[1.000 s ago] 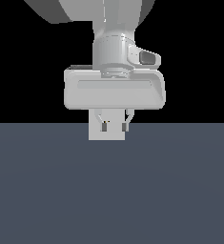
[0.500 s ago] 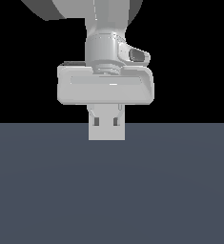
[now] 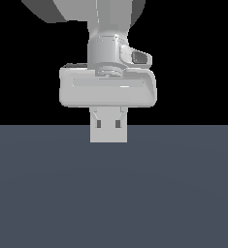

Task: Plug the charger into the wall socket.

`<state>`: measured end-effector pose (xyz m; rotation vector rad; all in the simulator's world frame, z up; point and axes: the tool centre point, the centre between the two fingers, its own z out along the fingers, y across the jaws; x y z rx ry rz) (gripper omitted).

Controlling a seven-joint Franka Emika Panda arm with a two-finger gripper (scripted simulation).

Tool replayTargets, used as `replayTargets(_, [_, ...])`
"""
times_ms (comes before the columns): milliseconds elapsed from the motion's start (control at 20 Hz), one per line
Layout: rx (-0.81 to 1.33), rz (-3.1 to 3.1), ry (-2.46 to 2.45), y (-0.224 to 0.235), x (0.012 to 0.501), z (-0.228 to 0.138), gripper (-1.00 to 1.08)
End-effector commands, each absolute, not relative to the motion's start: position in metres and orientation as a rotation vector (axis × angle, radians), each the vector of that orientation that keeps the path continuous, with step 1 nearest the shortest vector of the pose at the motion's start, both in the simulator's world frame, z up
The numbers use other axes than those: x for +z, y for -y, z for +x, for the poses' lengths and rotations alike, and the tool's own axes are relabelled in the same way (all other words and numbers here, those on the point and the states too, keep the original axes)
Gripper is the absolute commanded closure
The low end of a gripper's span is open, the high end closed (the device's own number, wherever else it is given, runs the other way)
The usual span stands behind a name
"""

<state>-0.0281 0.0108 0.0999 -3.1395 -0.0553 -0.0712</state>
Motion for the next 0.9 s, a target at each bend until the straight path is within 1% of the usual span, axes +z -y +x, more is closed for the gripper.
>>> replayTargets(0, [-0.072,-3.139,0.055,-0.011,0.100,-0.023,1.08])
replayTargets(500, [-0.072,-3.139,0.055,-0.012,0.100,0.010,1.08])
replayTargets(850, [-0.072,-3.139,0.055,-0.012,0.100,0.018,1.08])
